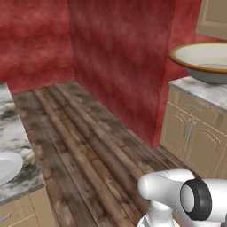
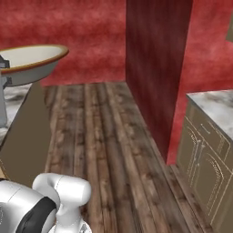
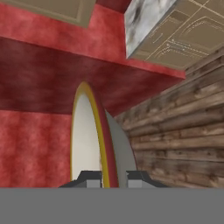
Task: Move the bowls from the cabinet to the plates on the dining table.
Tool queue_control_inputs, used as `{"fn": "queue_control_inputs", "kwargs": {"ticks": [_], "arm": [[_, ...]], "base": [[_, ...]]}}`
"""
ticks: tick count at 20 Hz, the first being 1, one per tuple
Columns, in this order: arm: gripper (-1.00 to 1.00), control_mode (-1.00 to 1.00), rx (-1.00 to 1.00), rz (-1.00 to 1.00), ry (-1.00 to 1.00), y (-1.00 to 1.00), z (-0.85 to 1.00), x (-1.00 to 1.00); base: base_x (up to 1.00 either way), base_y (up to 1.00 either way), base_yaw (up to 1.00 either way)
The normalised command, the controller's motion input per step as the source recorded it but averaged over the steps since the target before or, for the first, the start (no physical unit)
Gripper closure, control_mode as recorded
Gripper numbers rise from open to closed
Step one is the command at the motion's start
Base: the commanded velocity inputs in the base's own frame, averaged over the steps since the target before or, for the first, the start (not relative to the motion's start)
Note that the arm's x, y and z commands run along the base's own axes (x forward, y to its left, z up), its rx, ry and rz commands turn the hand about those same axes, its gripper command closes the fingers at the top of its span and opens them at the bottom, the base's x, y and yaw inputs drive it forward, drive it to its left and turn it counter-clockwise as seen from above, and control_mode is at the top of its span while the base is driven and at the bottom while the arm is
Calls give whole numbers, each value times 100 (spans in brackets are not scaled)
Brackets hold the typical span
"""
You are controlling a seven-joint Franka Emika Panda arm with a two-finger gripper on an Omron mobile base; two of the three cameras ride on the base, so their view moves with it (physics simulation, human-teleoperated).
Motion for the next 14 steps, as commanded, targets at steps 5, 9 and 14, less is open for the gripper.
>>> {"fn": "queue_control_inputs", "kwargs": {"ticks": [5,9,14], "arm": [[100,100,0,0,0,0,0,0],[100,100,0,0,0,0,0,0],[100,100,0,0,0,0,0,0]], "base": [[15,62,1],[5,62,0],[1,62,0]]}}
